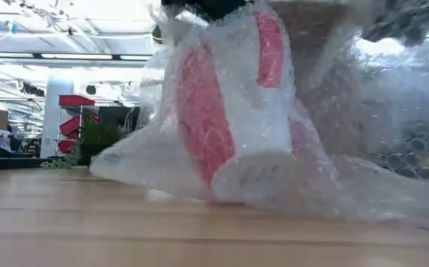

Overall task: Wrap mug
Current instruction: Wrap the red mug with the transparent bubble wrap

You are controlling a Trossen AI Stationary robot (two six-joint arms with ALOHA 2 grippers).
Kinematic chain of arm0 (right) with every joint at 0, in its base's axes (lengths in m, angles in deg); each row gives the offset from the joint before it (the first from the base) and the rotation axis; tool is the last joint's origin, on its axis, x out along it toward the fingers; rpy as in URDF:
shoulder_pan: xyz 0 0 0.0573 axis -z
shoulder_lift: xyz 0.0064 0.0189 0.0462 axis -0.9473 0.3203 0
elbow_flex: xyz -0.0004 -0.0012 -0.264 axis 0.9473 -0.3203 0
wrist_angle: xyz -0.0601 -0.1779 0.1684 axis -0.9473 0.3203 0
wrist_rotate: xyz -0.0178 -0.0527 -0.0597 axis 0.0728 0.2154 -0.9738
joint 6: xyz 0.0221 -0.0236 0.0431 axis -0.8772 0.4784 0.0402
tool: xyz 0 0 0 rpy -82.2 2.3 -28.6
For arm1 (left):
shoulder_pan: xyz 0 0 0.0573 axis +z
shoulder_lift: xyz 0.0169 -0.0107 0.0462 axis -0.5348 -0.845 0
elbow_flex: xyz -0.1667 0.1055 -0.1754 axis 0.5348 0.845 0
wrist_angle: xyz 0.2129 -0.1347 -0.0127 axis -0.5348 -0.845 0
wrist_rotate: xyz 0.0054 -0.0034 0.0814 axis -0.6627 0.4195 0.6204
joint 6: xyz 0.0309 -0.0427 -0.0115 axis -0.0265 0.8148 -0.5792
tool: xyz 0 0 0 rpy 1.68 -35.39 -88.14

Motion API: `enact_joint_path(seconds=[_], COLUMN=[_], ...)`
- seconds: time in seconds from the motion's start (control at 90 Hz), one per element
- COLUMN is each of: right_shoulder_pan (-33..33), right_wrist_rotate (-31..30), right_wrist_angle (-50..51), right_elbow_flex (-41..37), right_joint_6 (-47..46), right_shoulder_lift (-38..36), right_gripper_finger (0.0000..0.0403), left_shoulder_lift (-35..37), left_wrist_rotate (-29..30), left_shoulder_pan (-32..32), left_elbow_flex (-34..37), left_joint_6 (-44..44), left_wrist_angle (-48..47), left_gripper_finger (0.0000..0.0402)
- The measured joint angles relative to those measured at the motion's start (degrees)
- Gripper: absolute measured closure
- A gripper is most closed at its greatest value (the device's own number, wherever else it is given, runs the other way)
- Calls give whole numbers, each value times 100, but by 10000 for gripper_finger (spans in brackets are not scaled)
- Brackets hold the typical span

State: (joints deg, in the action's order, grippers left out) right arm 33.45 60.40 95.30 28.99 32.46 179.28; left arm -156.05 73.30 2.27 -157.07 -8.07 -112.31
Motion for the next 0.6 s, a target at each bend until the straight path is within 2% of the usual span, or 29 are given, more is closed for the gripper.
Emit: enact_joint_path(seconds=[0.211, 0.378, 0.6], right_shoulder_pan=[10, 13, 46], right_wrist_rotate=[-2, -4, -14], right_wrist_angle=[116, 136, 135], right_elbow_flex=[0, 0, 0], right_joint_6=[0, -2, -4], right_shoulder_lift=[-2, -2, -4], right_gripper_finger=[276, 276, 276], left_shoulder_lift=[-7, -7, -222], left_wrist_rotate=[917, 1323, 1834], left_shoulder_pan=[-483, -785, -1019], left_elbow_flex=[44, 79, 69], left_joint_6=[-422, -513, -1144], left_wrist_angle=[406, 661, 1370], left_gripper_finger=[401, 401, 401])
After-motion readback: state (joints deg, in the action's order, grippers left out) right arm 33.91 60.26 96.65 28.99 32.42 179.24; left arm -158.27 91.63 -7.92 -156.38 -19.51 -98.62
